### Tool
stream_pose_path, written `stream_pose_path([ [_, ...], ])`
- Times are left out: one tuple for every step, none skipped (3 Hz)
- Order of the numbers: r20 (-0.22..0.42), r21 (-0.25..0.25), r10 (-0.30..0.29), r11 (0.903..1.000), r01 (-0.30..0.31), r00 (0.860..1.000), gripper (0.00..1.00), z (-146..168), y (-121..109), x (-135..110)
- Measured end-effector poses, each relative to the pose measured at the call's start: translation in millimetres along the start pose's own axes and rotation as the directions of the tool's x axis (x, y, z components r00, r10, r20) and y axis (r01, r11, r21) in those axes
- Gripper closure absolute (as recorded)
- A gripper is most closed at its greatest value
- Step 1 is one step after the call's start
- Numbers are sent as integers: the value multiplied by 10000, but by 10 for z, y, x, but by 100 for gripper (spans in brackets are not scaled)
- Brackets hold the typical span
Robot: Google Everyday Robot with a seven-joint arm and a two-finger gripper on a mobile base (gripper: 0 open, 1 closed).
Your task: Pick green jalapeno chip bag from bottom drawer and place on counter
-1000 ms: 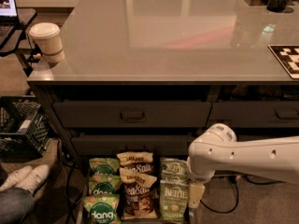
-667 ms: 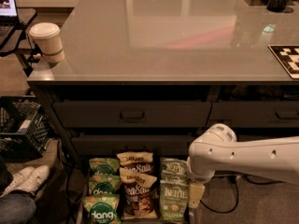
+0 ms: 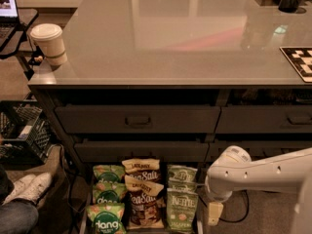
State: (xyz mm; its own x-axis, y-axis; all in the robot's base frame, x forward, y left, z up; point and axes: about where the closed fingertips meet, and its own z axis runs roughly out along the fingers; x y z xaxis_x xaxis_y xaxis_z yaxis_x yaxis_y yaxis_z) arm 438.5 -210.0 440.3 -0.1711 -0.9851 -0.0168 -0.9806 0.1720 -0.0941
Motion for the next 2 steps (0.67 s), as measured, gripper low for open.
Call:
stream_pose_path([
  [-139, -528, 169, 9984, -176, 9998, 0, 464, -37, 155],
  [-121, -672, 187, 9976, -195, 9998, 0, 551, -2, 146],
])
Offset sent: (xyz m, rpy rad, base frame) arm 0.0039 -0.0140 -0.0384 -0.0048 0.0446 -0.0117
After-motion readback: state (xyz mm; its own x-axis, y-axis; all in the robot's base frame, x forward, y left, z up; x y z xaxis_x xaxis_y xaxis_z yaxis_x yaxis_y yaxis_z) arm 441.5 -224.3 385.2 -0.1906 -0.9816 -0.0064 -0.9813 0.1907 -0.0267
